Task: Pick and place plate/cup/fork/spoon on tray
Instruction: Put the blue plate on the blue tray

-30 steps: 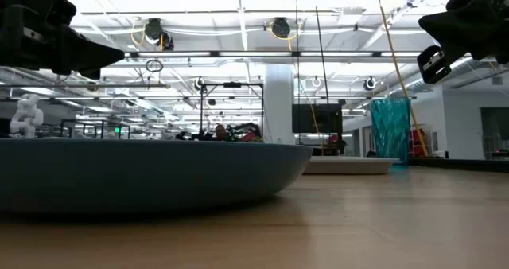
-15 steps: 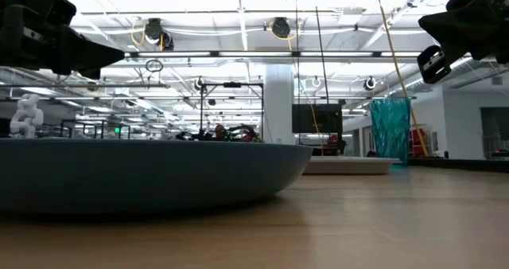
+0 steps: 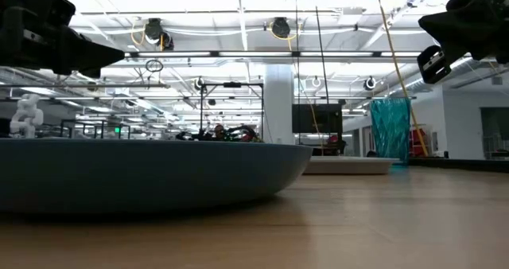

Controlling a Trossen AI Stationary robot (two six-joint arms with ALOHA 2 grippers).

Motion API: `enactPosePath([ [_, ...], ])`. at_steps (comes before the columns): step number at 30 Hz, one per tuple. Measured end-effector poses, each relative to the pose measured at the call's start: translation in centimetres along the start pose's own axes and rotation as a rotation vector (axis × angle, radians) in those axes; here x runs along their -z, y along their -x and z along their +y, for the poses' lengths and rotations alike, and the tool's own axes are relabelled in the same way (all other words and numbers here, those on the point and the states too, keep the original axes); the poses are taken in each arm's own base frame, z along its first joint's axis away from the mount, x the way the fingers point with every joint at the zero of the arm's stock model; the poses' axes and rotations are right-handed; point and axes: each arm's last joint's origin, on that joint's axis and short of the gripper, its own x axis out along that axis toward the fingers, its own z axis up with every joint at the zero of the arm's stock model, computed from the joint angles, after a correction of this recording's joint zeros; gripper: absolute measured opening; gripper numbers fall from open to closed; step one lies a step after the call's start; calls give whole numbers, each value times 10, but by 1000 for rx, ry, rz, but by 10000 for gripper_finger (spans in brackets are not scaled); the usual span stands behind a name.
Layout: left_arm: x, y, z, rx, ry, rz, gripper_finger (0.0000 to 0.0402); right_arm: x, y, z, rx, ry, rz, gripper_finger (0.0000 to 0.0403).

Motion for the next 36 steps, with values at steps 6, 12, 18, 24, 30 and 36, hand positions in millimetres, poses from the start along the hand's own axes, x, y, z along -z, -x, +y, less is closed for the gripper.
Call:
enactPosePath([
  [6,0,0,0,1,24,0,15,0,0,0,0,0,0,0],
  [12,0,0,0,1,185,-2,15,0,0,0,-1,0,-4,0],
  [18,-4,0,1,1,293,-43,15,-4,0,2,-17,2,-46,0],
  [24,-15,1,2,6,398,-163,15,-10,1,2,4,0,-108,0],
  [30,-38,8,5,44,372,-409,15,-15,1,3,20,-44,-177,0],
  [36,-69,15,8,102,372,-474,15,-16,1,3,17,-35,-186,0],
])
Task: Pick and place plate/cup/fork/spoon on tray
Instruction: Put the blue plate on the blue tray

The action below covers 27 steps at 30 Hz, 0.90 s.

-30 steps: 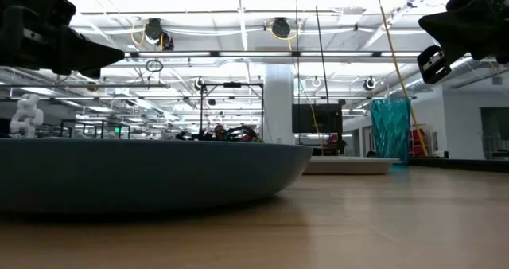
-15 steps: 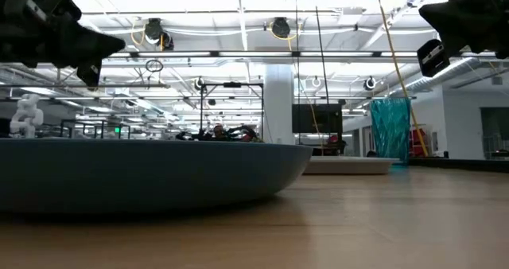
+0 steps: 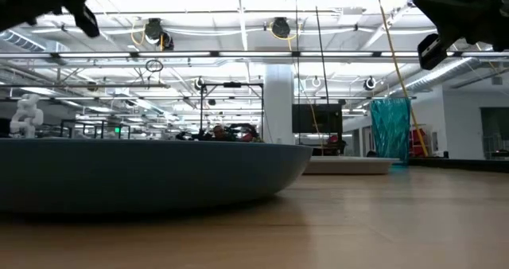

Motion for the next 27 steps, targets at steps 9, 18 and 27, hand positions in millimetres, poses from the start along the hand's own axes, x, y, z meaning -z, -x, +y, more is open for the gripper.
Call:
enactPosePath([
  [9,-46,-39,-18,46,-107,38,15,0,0,0,-2,6,1,0],
  [18,-70,-105,-39,91,-128,279,15,3,-2,-1,13,-9,33,0],
  [27,-62,-146,-80,273,-174,544,15,9,-7,-7,143,-11,59,0],
])
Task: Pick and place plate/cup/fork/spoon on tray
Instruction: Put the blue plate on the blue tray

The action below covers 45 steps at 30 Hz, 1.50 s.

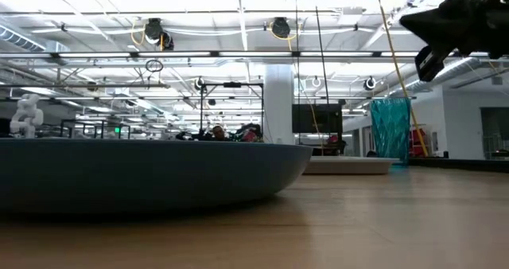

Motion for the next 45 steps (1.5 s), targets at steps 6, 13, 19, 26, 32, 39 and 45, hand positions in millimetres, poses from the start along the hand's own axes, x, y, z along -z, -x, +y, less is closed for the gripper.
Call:
enactPosePath([
  [6,17,-31,-24,78,-23,207,25,3,-4,-3,80,20,13,0],
  [13,48,-61,-44,26,-53,382,77,8,-11,-4,105,20,58,0],
  [19,74,-85,-60,35,18,480,124,9,-20,-3,119,33,99,0],
  [26,107,-104,-85,54,80,601,157,2,-33,3,130,61,138,0],
  [32,132,-118,-110,94,63,636,177,-1,-43,13,93,63,151,0],
  [39,160,-128,-127,34,61,673,211,4,-50,21,41,60,160,0],
  [45,182,-137,-138,49,104,708,219,5,-52,27,0,50,146,0],
])
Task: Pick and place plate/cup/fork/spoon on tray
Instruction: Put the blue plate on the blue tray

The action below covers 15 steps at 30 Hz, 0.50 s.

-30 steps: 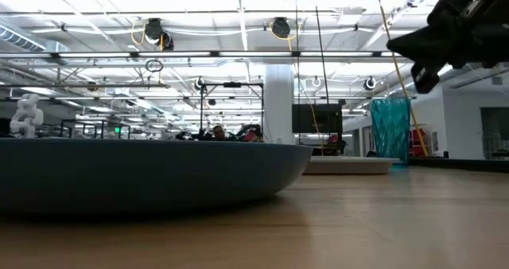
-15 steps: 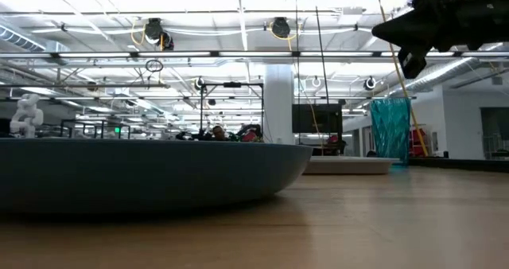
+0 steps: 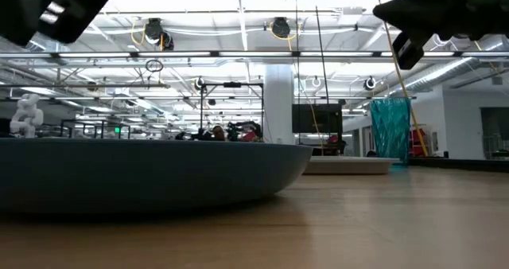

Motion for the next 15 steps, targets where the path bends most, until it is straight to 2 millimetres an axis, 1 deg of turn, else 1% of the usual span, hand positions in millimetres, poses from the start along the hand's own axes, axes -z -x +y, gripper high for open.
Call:
enactPosePath([
  [5,10,-13,-3,-1,6,40,207,0,0,3,-4,12,-8,0],
  [9,18,-23,-1,-38,-3,70,194,1,1,4,12,14,-14,0],
  [15,23,-30,1,-92,-14,76,173,1,1,5,6,16,-10,0],
])
